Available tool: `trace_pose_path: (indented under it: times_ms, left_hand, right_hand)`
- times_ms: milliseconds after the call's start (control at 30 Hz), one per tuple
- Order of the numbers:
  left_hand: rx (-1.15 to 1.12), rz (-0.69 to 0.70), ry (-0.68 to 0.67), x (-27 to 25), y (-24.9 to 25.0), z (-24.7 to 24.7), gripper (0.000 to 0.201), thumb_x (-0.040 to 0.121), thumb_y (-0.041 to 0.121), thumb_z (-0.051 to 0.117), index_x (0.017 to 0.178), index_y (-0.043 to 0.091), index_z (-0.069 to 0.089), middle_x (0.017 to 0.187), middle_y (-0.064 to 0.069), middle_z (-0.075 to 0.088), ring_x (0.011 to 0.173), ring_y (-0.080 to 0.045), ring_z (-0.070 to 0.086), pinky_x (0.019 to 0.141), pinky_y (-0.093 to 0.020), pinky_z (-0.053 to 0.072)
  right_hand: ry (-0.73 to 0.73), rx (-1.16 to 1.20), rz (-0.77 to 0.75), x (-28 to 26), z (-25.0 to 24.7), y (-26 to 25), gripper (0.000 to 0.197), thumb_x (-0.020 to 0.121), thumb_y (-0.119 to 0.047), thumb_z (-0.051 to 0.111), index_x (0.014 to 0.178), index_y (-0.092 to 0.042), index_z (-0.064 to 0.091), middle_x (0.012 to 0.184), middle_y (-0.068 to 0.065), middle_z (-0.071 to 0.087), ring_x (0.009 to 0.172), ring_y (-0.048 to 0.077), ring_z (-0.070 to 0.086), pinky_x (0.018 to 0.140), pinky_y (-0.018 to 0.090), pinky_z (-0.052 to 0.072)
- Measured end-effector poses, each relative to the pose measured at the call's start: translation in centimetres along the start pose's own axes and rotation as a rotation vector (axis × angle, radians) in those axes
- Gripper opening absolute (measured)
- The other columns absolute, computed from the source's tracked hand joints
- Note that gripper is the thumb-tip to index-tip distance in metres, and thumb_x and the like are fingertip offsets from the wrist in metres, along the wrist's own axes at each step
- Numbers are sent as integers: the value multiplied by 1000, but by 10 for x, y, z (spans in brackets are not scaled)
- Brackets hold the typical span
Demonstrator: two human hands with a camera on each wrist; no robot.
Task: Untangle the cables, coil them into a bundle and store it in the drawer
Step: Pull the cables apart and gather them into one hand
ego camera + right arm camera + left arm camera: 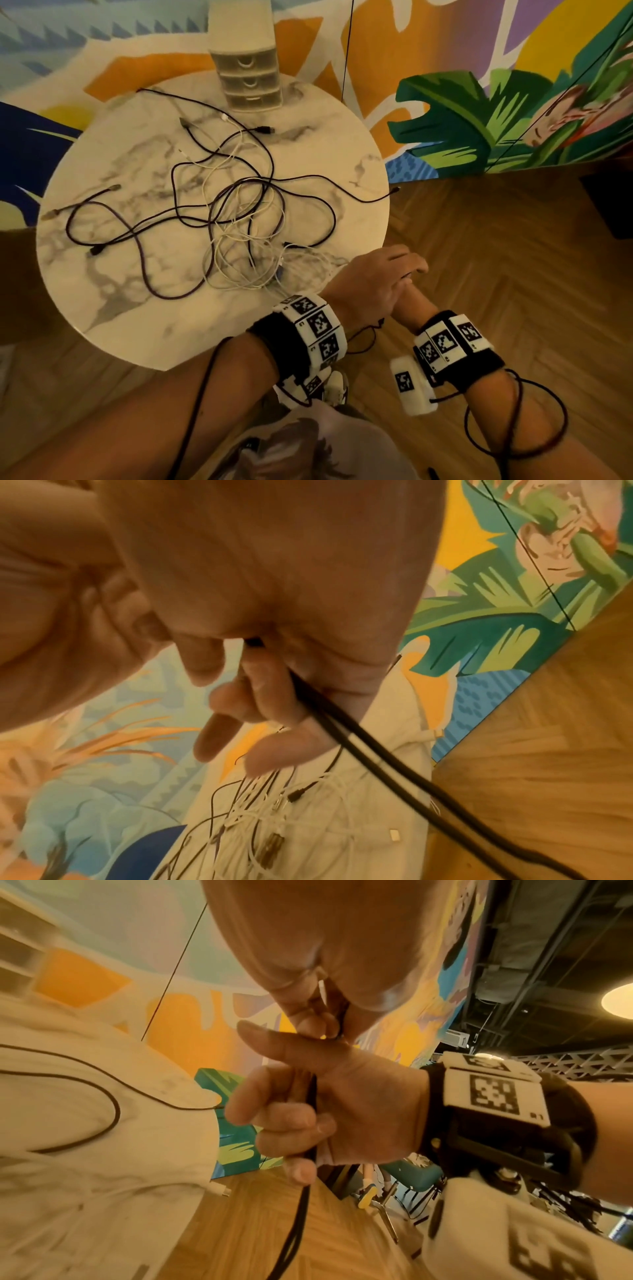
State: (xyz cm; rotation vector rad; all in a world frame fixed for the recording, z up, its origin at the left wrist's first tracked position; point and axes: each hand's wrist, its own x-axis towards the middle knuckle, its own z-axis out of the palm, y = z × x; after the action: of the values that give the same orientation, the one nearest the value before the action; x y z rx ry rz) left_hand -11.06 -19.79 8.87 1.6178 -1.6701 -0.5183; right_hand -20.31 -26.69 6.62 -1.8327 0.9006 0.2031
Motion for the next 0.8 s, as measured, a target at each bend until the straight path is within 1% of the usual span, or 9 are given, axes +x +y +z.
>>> trace_pose_path:
  times_ms: [67, 100, 133, 200, 267, 333, 433, 600, 800]
  left_hand:
    - [-11, -17, 8, -1, -2, 1, 24, 85, 3, 56, 107, 10, 62, 101, -4, 60, 86, -16, 57, 75, -32, 51]
    - [-19, -37, 0, -2, -3, -1, 23, 86, 7, 58, 109, 10, 62, 101, -3, 59, 86, -14, 56, 76, -33, 51]
    - [-36, -61, -17, -1, -4, -6, 25, 87, 12, 59, 113, 11, 61, 102, -2, 59, 87, -12, 55, 78, -31, 50]
    - [-109, -161, -23, -2, -13, -23, 32, 91, 22, 58, 121, 13, 57, 105, -2, 58, 85, -11, 55, 76, -22, 47]
    - [-140, -297, 81, -8, -32, -48, 27, 92, 25, 57, 116, 13, 60, 102, -2, 60, 82, -11, 56, 70, -18, 45]
    - [-26, -434, 111, -22, -58, -72, 14, 91, 21, 56, 99, 12, 64, 92, 0, 63, 82, -13, 57, 73, -26, 47]
    - [251, -540, -192, -54, -88, -85, 9, 91, 24, 53, 89, 20, 61, 86, 1, 63, 86, -20, 61, 73, -32, 46]
    - [573, -200, -896, -113, -97, -33, 44, 92, 19, 48, 135, 22, 43, 126, -6, 52, 109, -28, 54, 82, -41, 48]
    - [772, -42, -1101, -135, -113, 10, 43, 96, 20, 44, 137, 13, 36, 138, -10, 39, 126, -30, 38, 88, -42, 47]
  right_hand:
    - [14, 100, 59, 1, 3, -1, 31, 95, 6, 43, 125, 13, 48, 123, 28, 56, 67, -9, 32, 65, -4, 35]
    - [-5, 157, 66, 2, 7, -2, 25, 94, 5, 45, 116, 8, 56, 102, 25, 62, 63, -8, 34, 63, -2, 36]
    - [-28, 213, 22, 3, 11, -3, 19, 95, 3, 45, 100, 1, 63, 79, 15, 61, 57, -6, 40, 58, 2, 39]
    - [-54, 323, -40, 8, 19, 0, 30, 99, -5, 40, 75, -7, 58, 55, 4, 51, 41, 3, 46, 46, 17, 43]
    - [-16, 471, 15, 15, 22, 8, 33, 103, -15, 31, 90, -5, 60, 53, 5, 50, 38, 13, 44, 41, 28, 42]
    - [-5, 517, 66, 18, 25, 14, 32, 103, -19, 28, 111, -9, 58, 57, 6, 51, 38, 13, 41, 39, 25, 42]
    - [8, 509, 107, 21, 27, 23, 32, 102, -21, 30, 115, -11, 57, 61, 5, 54, 39, 12, 39, 38, 23, 43]
    - [-42, 496, 134, 23, 36, 36, 34, 100, -16, 27, 110, -11, 59, 61, 8, 54, 38, 11, 35, 39, 24, 45]
    - [-38, 507, 127, 23, 41, 41, 34, 101, -16, 27, 95, -7, 60, 60, 10, 53, 34, 8, 34, 37, 22, 43]
